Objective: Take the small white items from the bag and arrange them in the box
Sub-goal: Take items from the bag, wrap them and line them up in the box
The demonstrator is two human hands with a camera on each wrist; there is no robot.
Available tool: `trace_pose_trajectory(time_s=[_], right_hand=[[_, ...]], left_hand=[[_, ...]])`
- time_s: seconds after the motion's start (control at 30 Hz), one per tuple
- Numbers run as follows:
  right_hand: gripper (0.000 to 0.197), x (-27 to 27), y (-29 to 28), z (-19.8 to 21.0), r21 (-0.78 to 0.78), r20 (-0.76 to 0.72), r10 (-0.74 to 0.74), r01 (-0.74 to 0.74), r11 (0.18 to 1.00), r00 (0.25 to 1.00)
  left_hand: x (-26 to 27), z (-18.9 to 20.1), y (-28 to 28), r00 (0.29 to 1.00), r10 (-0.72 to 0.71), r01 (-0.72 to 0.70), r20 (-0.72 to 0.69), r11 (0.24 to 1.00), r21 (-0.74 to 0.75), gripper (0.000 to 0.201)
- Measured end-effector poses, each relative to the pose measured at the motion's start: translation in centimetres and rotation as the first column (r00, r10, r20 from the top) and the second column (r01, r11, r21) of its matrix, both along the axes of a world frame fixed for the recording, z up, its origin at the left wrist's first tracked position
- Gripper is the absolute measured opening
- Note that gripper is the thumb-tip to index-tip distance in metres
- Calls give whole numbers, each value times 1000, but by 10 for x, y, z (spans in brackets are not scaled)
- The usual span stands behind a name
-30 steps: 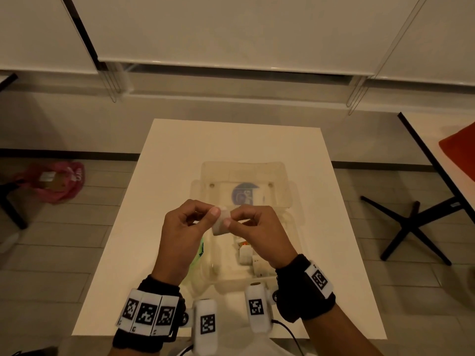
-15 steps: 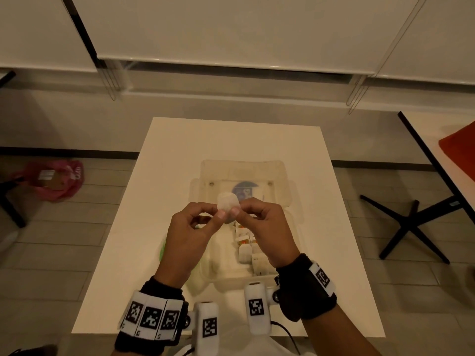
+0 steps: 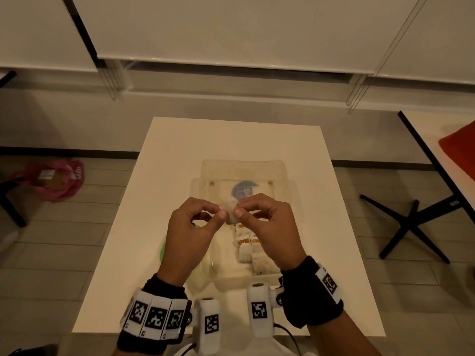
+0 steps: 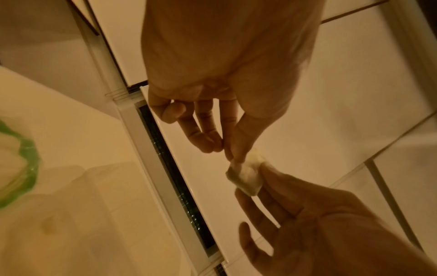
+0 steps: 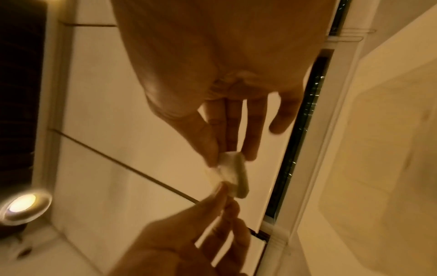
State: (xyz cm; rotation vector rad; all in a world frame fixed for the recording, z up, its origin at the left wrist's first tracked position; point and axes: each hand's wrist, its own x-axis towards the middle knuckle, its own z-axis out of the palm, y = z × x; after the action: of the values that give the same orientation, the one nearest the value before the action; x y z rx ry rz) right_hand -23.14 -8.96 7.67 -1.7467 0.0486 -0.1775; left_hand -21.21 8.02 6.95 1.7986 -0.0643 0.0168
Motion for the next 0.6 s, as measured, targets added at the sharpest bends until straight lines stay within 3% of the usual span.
trace_pose_trajectory(time_s=[0.1,0.2,0.3,0.4,0.6], right_hand=[[6,1,-1,0,-49,-3,-49,49,998,999],[3,3,-3,-1,120,-63,-43,50,992,997],[5,4,-4,-3,123,-68,-30,39,992,997],[4,3,-1,-4,105,-85,1,8,994,996],[6,5,-8,-1,34,-50,-171,173,984,984]], left_hand=[[1,0,-1,1000,-13,13,-16,1000,-19,7],[0,0,0,997,-25,14,-78,991,-134,3],[0,3,-3,988,-100,71,-121,972,-224,16],[0,2,-8,989,-119,101,-90,978,-181,12],[2,-3,-7,996,-56,43,-73,984,-171,10]])
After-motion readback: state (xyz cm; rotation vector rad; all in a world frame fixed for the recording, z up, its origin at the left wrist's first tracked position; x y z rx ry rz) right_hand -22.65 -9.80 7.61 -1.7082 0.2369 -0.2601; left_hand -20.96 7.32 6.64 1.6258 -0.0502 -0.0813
